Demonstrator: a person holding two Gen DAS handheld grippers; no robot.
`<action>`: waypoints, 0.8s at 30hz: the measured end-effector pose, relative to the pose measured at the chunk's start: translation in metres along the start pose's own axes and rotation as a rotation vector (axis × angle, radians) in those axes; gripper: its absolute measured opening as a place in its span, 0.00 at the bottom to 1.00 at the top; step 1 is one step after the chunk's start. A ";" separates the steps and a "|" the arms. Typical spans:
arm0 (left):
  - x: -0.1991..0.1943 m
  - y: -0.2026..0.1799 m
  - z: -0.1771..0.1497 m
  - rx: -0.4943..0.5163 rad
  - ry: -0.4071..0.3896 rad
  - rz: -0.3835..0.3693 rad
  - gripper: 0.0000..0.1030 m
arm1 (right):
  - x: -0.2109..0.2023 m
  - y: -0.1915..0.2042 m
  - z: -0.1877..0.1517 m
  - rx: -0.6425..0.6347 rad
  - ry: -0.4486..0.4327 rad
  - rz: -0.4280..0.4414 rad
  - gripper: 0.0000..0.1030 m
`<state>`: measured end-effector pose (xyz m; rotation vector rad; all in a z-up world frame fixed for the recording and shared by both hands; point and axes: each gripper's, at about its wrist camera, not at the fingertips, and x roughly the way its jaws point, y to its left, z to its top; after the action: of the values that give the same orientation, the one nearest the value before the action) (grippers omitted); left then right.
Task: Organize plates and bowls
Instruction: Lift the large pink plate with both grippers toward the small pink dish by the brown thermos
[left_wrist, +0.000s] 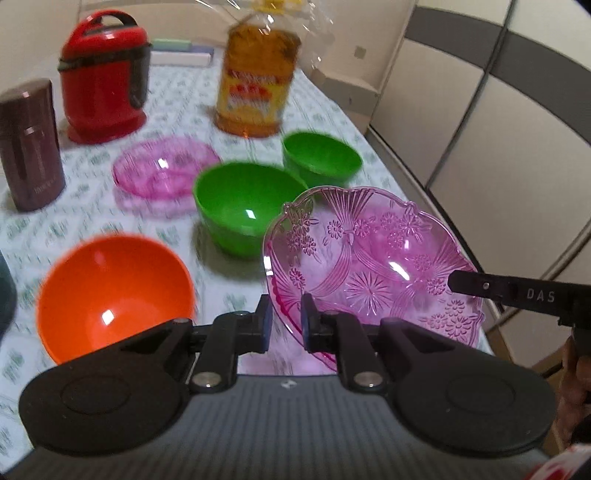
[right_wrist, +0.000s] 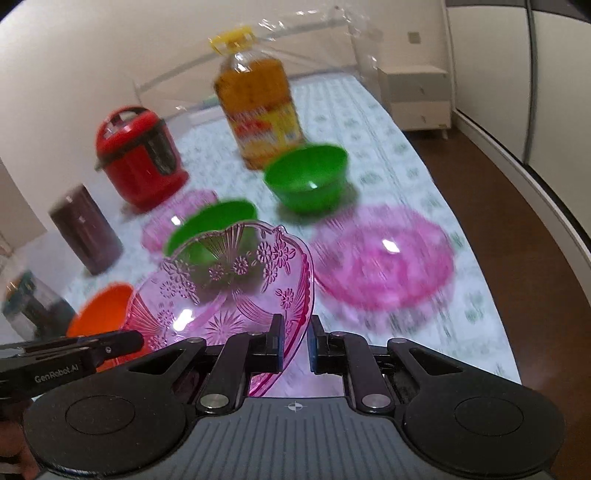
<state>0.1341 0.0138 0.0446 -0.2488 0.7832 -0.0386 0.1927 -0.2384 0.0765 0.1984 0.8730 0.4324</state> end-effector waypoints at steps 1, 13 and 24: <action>-0.002 0.006 0.011 -0.013 -0.010 -0.001 0.13 | 0.001 0.005 0.008 -0.013 -0.006 0.006 0.12; 0.009 0.087 0.115 -0.067 -0.089 0.115 0.13 | 0.082 0.090 0.116 -0.146 -0.019 0.101 0.12; 0.085 0.166 0.150 -0.145 -0.038 0.197 0.13 | 0.213 0.138 0.163 -0.243 0.092 0.109 0.12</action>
<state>0.2903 0.1948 0.0489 -0.3080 0.7710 0.2087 0.3997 -0.0189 0.0777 0.0024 0.8944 0.6488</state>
